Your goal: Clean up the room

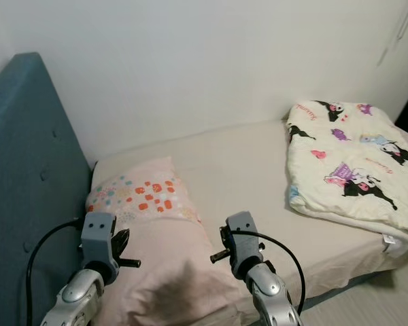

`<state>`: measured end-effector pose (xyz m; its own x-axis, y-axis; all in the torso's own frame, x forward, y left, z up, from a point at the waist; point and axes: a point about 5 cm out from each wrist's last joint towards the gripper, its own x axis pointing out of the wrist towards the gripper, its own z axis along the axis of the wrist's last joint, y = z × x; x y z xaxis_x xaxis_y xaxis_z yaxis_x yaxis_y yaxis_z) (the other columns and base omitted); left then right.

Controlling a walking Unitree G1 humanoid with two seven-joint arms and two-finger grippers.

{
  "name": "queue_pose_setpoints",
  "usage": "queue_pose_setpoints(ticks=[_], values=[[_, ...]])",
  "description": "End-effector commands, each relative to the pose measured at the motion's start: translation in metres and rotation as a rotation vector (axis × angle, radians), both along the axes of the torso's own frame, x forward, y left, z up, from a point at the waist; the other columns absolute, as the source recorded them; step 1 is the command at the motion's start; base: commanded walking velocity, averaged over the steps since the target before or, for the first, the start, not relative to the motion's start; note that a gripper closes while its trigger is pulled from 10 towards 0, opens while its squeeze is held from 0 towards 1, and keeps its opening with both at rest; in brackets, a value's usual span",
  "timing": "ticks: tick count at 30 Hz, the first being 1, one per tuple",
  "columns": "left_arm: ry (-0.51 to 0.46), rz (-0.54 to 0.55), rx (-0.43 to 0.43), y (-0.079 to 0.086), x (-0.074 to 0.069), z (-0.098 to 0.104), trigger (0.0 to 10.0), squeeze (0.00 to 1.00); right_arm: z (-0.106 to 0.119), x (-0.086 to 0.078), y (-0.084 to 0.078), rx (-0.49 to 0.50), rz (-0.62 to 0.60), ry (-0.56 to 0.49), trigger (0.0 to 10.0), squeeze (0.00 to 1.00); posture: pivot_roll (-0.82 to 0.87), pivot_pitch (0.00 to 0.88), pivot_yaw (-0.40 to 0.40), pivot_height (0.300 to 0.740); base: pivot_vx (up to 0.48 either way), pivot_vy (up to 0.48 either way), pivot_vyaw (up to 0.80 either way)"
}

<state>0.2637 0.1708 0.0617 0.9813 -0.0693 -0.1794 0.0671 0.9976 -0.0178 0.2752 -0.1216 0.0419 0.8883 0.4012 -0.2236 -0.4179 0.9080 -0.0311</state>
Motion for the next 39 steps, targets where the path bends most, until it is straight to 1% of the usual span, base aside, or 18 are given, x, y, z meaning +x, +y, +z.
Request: queue_pose_setpoints(ticks=[1,4,6,11,17,23,29,33,39], values=[[0.007,0.000,0.007,0.002,-0.003,-0.004,10.0,0.00,-0.004,-0.002,0.004,-0.001,0.017,0.009,10.0,0.00,-0.01,0.000,-0.043,0.740,0.000,0.000,0.00],[0.007,-0.012,0.008,0.000,-0.002,-0.008,10.0,0.00,-0.008,-0.005,0.006,-0.040,0.044,0.009,10.0,0.00,-0.01,0.000,-0.041,0.740,0.000,0.000,0.00],[0.006,-0.015,0.006,-0.002,-0.003,-0.008,10.0,0.00,-0.010,-0.005,0.007,-0.039,0.041,0.016,10.0,0.00,-0.01,0.000,-0.041,0.740,0.000,0.000,0.00],[0.006,-0.034,-0.006,-0.009,-0.006,-0.010,10.0,0.00,-0.014,-0.007,0.008,-0.065,0.054,0.016,10.0,0.00,-0.01,0.000,-0.039,0.740,0.000,0.000,0.80],[0.007,-0.043,-0.022,-0.014,-0.008,-0.011,10.0,0.00,-0.016,-0.009,0.010,-0.060,0.072,0.017,10.0,0.00,-0.01,0.000,-0.042,0.740,0.000,0.000,0.80],[0.004,-0.043,-0.039,-0.014,-0.008,-0.010,10.0,0.00,-0.015,-0.009,0.012,-0.054,0.081,0.013,10.0,0.00,-0.01,0.000,-0.045,0.740,0.000,0.000,0.80],[0.014,-0.047,-0.028,-0.011,-0.007,-0.008,10.0,0.00,-0.015,-0.009,0.013,-0.047,0.078,0.008,10.0,0.00,0.00,0.000,-0.042,0.740,0.000,0.000,0.80],[0.008,-0.059,-0.009,-0.012,-0.005,-0.007,10.0,0.00,-0.016,-0.010,0.013,-0.043,0.071,0.007,10.0,0.00,-0.01,0.000,-0.038,0.740,0.000,0.000,0.80],[0.005,-0.072,-0.015,-0.016,-0.005,-0.006,10.0,0.00,-0.016,-0.011,0.012,-0.039,0.065,0.007,10.0,0.00,-0.01,0.000,-0.034,0.740,0.000,0.000,0.80]])
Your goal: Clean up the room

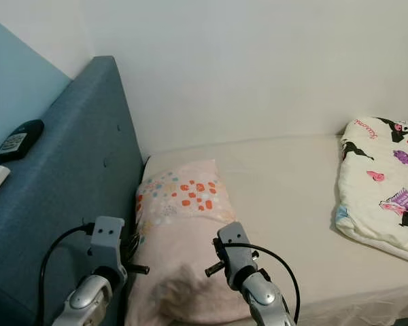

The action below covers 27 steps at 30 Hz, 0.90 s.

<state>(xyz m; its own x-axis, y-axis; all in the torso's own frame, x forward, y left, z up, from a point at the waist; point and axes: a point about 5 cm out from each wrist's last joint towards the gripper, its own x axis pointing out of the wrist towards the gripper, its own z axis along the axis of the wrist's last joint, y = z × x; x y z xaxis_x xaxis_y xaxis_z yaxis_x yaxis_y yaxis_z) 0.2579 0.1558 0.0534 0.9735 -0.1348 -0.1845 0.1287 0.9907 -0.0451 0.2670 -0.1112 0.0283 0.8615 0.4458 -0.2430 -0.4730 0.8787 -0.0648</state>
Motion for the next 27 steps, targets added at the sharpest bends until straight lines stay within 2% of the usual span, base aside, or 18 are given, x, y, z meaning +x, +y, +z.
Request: queue_pose_setpoints(ticks=[1,5,7,10,21,27], values=[[-0.004,-0.010,0.012,-0.0005,0.0009,0.0028,10.0,0.00,-0.0026,-0.0028,0.0014,0.000,0.003,0.004,10.0,0.00,-0.01,0.000,-0.034,0.740,0.000,0.000,0.80],[-0.006,-0.012,-0.004,-0.0019,0.0002,0.0035,10.0,0.00,-0.0033,-0.0058,0.0004,0.028,-0.013,0.001,10.0,0.00,-0.01,0.000,-0.031,0.740,0.000,0.000,0.80],[0.000,0.004,-0.019,-0.0006,0.0002,0.0041,10.0,0.00,-0.0037,-0.0060,-0.0024,0.081,-0.058,0.020,10.0,0.00,-0.01,0.000,-0.031,0.740,0.000,0.000,0.00],[0.012,0.021,-0.046,0.0001,0.0008,0.0048,10.0,0.00,-0.0036,-0.0058,-0.0030,0.083,-0.060,0.023,10.0,0.00,-0.01,0.000,-0.030,0.740,0.000,0.000,0.00],[0.019,0.040,-0.057,-0.0011,0.0021,0.0070,10.0,0.00,-0.0037,-0.0058,-0.0018,0.086,-0.056,0.021,10.0,0.00,-0.01,0.000,-0.030,0.740,0.000,-0.480,0.00],[0.034,0.059,-0.062,-0.0020,0.0018,0.0056,10.0,0.00,-0.0050,-0.0060,-0.0031,0.084,-0.058,0.030,10.0,0.00,-0.01,0.004,-0.030,0.740,0.000,0.000,0.00]])
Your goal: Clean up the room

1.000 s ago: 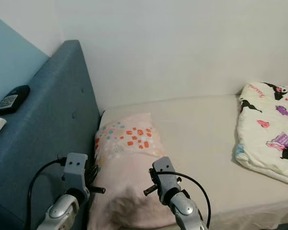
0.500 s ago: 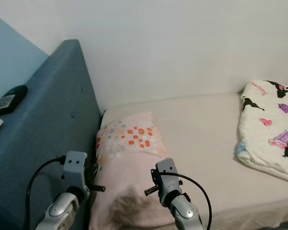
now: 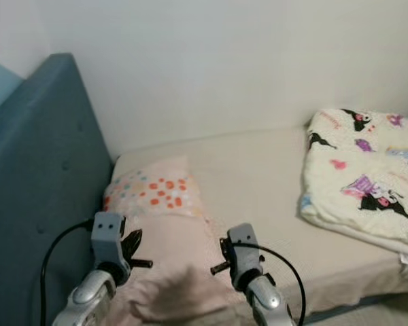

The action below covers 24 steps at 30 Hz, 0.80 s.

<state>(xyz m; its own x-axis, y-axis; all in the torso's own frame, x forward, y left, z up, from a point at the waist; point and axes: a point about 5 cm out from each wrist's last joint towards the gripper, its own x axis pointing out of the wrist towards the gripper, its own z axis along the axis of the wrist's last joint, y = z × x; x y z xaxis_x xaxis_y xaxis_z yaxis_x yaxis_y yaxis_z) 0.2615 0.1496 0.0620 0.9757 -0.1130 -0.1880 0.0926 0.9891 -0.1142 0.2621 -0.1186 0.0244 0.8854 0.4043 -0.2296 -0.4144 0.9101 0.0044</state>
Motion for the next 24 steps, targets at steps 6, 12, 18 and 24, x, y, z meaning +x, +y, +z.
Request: queue_pose_setpoints(ticks=[6,12,18,24], values=[[0.036,0.032,0.019,0.0063,-0.0014,-0.0026,10.0,0.00,-0.0029,-0.0010,0.0036,0.010,0.011,0.028,10.0,0.00,-0.01,0.004,-0.026,0.740,0.000,0.000,0.00],[0.033,0.024,0.032,0.0059,-0.0007,-0.0030,10.0,0.00,-0.0030,-0.0006,0.0026,0.000,0.007,0.026,10.0,0.00,-0.01,0.003,-0.025,0.740,0.000,0.000,0.00],[0.022,-0.001,0.074,0.0031,-0.0002,-0.0027,10.0,0.00,-0.0028,-0.0007,0.0028,-0.042,0.025,0.009,10.0,0.00,-0.01,0.004,-0.025,0.740,0.000,0.000,0.27],[0.018,-0.003,0.084,0.0009,0.0000,-0.0011,10.0,0.00,-0.0014,-0.0003,0.0047,-0.049,0.034,0.001,10.0,0.00,-0.01,0.005,-0.025,0.740,0.000,-0.320,0.80]])
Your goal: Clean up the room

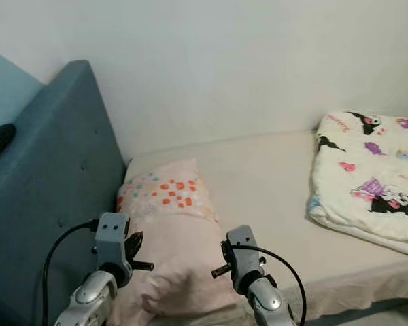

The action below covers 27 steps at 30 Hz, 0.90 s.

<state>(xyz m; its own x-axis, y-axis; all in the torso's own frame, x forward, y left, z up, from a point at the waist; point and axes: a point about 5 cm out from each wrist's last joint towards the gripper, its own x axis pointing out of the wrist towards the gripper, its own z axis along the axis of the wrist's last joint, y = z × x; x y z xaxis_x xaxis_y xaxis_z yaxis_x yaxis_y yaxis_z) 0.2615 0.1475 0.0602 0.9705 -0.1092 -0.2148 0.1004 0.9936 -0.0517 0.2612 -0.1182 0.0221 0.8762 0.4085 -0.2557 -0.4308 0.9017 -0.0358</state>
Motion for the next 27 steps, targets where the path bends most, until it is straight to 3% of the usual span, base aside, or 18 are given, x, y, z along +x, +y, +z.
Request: queue_pose_setpoints(ticks=[1,6,24,27], values=[[-0.004,0.007,0.018,0.0027,0.0001,0.0009,10.0,0.00,0.0009,0.0005,0.0044,-0.002,0.017,-0.006,10.0,0.00,-0.01,0.005,-0.025,0.740,0.000,-0.480,0.80],[-0.002,0.013,0.003,0.0033,0.0000,0.0008,10.0,0.00,0.0013,0.0005,0.0039,0.041,-0.005,-0.004,10.0,0.00,-0.01,0.008,-0.025,0.740,0.000,-0.480,0.70],[0.009,0.036,-0.020,0.0073,0.0023,-0.0013,10.0,0.00,-0.0018,0.0028,0.0006,0.016,-0.024,0.027,10.0,0.00,-0.02,0.016,-0.028,0.740,0.000,0.000,0.00],[0.004,-0.005,0.026,0.0055,0.0035,-0.0042,10.0,0.00,-0.0021,0.0054,-0.0041,-0.012,-0.067,0.019,10.0,0.00,-0.03,0.020,-0.024,0.740,0.000,0.000,0.00]])
